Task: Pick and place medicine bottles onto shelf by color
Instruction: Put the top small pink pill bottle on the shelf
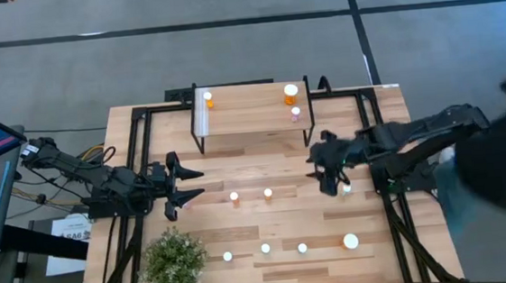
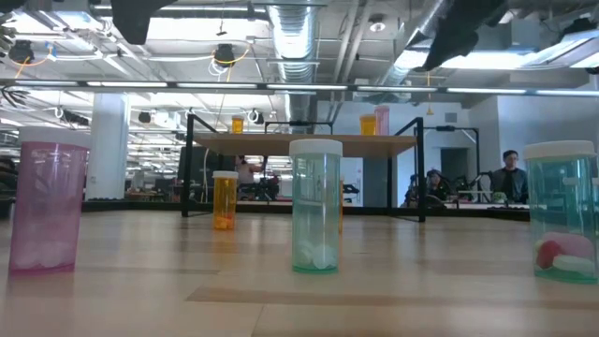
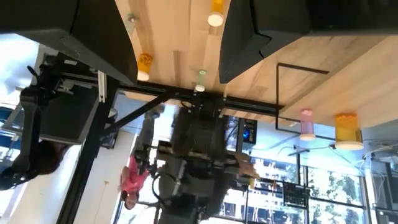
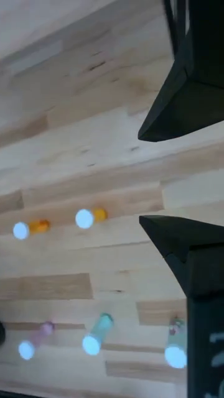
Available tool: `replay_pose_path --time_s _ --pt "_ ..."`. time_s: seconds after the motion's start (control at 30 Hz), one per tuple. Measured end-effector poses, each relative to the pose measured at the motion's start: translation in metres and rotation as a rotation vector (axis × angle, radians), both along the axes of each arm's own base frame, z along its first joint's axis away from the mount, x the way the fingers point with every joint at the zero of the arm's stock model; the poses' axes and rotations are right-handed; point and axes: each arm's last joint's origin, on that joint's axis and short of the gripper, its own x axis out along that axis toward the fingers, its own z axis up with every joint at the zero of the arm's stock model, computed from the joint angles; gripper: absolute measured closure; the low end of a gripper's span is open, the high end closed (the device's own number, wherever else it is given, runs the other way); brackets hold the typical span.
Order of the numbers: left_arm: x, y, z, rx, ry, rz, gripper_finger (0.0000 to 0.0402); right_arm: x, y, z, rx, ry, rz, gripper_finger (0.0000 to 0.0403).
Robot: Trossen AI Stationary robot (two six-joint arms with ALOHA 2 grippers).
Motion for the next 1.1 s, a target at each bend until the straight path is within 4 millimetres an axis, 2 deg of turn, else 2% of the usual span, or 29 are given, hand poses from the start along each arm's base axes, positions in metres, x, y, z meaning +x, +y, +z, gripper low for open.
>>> replay_pose_path --time_s 0.37,0.47,0.6,0.87,1.1 --pt "0.001 -0.001 -0.003 0.006 0.023 -0.001 0.0187 0.035 0.046 -0.025 -0.066 -0.022 0.126 0.0177" --pt "0.001 -0.001 -0.003 0.004 0.028 0.0 0.0187 0.035 0.054 -0.031 -0.073 0.003 0.156 0.0178" --pt "0.003 -0.001 -0.006 0.001 0.044 0.002 0.0187 0.022 0.066 -0.046 -0.047 -0.011 0.189 0.0178" --pt "0.002 0.0 -0.004 -0.014 0.031 0.045 0.0187 0.001 0.059 -0.074 0.012 -0.213 0.169 0.0178" --pt "0.002 0.0 -0.004 -0.021 0.031 0.047 0.0187 0.005 0.053 -0.087 0.002 -0.308 0.165 0.0178"
